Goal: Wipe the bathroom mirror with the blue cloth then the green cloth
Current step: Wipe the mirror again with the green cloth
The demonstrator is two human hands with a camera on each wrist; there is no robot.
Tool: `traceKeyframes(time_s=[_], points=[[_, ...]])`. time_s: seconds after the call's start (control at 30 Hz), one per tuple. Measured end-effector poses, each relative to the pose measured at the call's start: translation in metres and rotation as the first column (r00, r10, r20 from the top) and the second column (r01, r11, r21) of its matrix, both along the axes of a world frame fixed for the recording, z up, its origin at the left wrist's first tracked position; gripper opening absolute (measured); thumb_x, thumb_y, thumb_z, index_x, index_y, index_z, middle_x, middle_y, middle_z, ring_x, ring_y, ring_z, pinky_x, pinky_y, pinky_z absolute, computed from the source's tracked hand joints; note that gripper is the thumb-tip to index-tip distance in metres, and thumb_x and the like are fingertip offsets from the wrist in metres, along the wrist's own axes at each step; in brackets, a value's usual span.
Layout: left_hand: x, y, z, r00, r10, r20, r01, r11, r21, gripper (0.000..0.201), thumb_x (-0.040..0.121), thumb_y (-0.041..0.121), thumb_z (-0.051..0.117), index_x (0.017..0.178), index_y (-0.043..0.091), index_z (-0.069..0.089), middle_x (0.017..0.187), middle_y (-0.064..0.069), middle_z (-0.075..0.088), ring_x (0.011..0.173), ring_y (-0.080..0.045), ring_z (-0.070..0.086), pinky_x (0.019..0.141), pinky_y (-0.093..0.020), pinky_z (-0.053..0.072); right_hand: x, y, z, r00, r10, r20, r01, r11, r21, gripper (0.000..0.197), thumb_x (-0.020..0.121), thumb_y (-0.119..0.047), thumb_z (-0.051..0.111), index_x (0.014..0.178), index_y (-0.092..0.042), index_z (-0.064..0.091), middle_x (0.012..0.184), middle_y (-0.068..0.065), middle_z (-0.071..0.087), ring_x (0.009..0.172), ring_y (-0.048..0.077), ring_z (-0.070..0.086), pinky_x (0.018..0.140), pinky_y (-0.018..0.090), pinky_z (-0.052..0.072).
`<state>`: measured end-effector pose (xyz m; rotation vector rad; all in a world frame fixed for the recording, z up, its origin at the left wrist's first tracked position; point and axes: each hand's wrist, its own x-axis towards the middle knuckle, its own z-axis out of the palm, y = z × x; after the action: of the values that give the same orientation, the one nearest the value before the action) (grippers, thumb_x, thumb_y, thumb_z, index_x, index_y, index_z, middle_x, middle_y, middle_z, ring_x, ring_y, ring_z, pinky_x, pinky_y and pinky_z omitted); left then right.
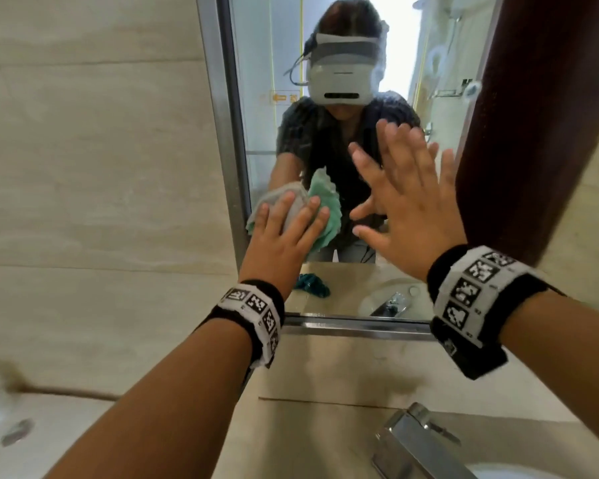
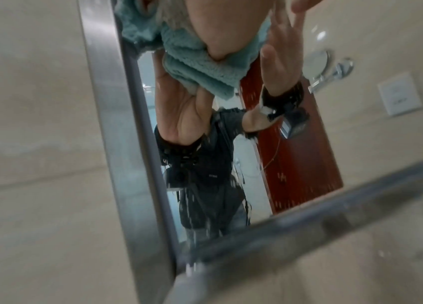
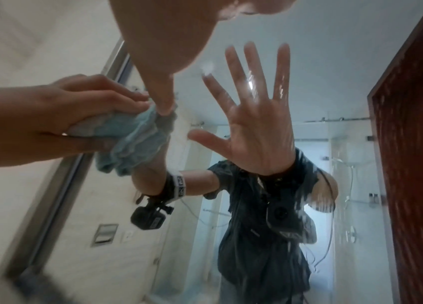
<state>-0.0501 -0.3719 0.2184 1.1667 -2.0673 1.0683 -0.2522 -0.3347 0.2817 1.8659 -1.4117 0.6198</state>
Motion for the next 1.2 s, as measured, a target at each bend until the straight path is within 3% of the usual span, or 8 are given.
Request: traceKeyframes(time_s=[0.1, 0.27, 0.53, 0.7, 0.8, 0.9, 1.07, 1.2], points=[[0.003, 0.0, -0.034, 0.999, 0.006, 0.034, -0.007, 1.0, 0.016, 0.085, 0.063, 0.008, 0.068, 0.139, 0.019, 0.03, 0.14, -0.008, 0.049, 0.13, -0.036, 0.03, 0.099, -0.062, 0.038, 0.004, 0.003, -0.036, 0.999, -0.049, -0.002, 0.049, 0.992, 0.119, 0.107, 0.067, -0.054, 0.071, 0.149, -0.035, 0.004, 0.156, 0.009, -0.015, 0.142, 0.031, -0.014, 0.109, 0.065, 0.001], [0.005, 0.007, -0.041, 0.998, 0.011, 0.056, -0.014, 0.998, 0.064, 0.089, 0.061, 0.01, 0.072, 0.139, 0.019, 0.031, 0.14, -0.009, 0.048, 0.129, -0.035, 0.028, 0.1, -0.06, 0.037, 0.006, -0.003, -0.047, 0.99, -0.142, -0.019, 0.143, 0.962, 0.232, 0.106, 0.08, -0.04, 0.066, 0.145, -0.038, -0.018, 0.148, 0.006, -0.037, 0.136, 0.031, -0.032, 0.102, 0.063, -0.013], [-0.004, -0.004, 0.011, 0.993, -0.038, -0.113, 0.033, 0.998, -0.044, 0.094, 0.062, 0.01, 0.081, 0.141, 0.016, 0.031, 0.142, -0.013, 0.044, 0.132, -0.035, 0.028, 0.108, -0.055, 0.03, 0.008, -0.01, -0.053, 0.987, -0.159, -0.015, 0.159, 0.975, 0.156, 0.108, 0.073, -0.039, 0.073, 0.149, -0.034, -0.005, 0.155, 0.013, -0.016, 0.141, 0.036, -0.016, 0.103, 0.067, -0.007], [0.008, -0.006, -0.057, 0.986, -0.065, 0.156, 0.067, 0.998, -0.004, 0.087, 0.063, 0.012, 0.073, 0.138, 0.018, 0.03, 0.138, -0.009, 0.051, 0.13, -0.033, 0.028, 0.105, -0.059, 0.026, 0.005, -0.011, -0.057, 0.99, -0.139, -0.019, 0.14, 0.982, 0.129, 0.116, 0.066, -0.041, 0.078, 0.149, -0.033, -0.003, 0.155, 0.014, -0.014, 0.141, 0.038, -0.015, 0.104, 0.07, -0.003], [0.02, -0.002, -0.105, 0.957, -0.085, 0.279, 0.064, 0.994, 0.083, 0.08, 0.063, 0.009, 0.075, 0.135, 0.017, 0.043, 0.132, -0.008, 0.056, 0.127, -0.035, 0.038, 0.104, -0.06, 0.027, 0.005, -0.012, -0.058, 0.991, -0.135, -0.021, 0.137, 0.981, 0.135, 0.12, 0.063, -0.044, 0.078, 0.148, -0.033, -0.006, 0.155, 0.015, -0.016, 0.14, 0.038, -0.016, 0.103, 0.071, -0.002], [0.027, 0.002, -0.125, 0.936, -0.078, 0.342, 0.038, 0.992, 0.122, 0.074, 0.061, 0.009, 0.08, 0.13, 0.018, 0.054, 0.129, -0.007, 0.058, 0.122, -0.034, 0.051, 0.104, -0.056, 0.031, 0.006, -0.012, -0.058, 0.99, -0.141, -0.02, 0.143, 0.98, 0.137, 0.122, 0.063, -0.048, 0.078, 0.148, -0.034, -0.008, 0.154, 0.015, -0.017, 0.14, 0.038, -0.016, 0.104, 0.071, -0.002], [0.019, 0.004, -0.102, 0.943, -0.1, 0.318, 0.075, 0.993, 0.091, 0.068, 0.067, 0.013, 0.071, 0.131, 0.025, 0.054, 0.13, -0.006, 0.056, 0.123, -0.03, 0.049, 0.104, -0.052, 0.034, 0.007, -0.012, -0.059, 0.99, -0.138, -0.007, 0.138, 0.983, 0.124, 0.123, 0.062, -0.049, 0.078, 0.148, -0.033, -0.008, 0.155, 0.015, -0.015, 0.14, 0.039, -0.014, 0.103, 0.071, -0.003], [-0.006, 0.002, -0.047, 0.991, -0.05, 0.12, 0.049, 0.999, 0.013, 0.083, 0.059, 0.029, 0.08, 0.135, 0.024, 0.049, 0.135, -0.007, 0.052, 0.128, -0.03, 0.037, 0.106, -0.053, 0.033, 0.006, -0.013, -0.061, 0.99, -0.137, -0.01, 0.138, 0.984, 0.111, 0.118, 0.065, -0.049, 0.076, 0.149, -0.032, -0.006, 0.155, 0.014, -0.015, 0.14, 0.038, -0.015, 0.104, 0.071, -0.004]])
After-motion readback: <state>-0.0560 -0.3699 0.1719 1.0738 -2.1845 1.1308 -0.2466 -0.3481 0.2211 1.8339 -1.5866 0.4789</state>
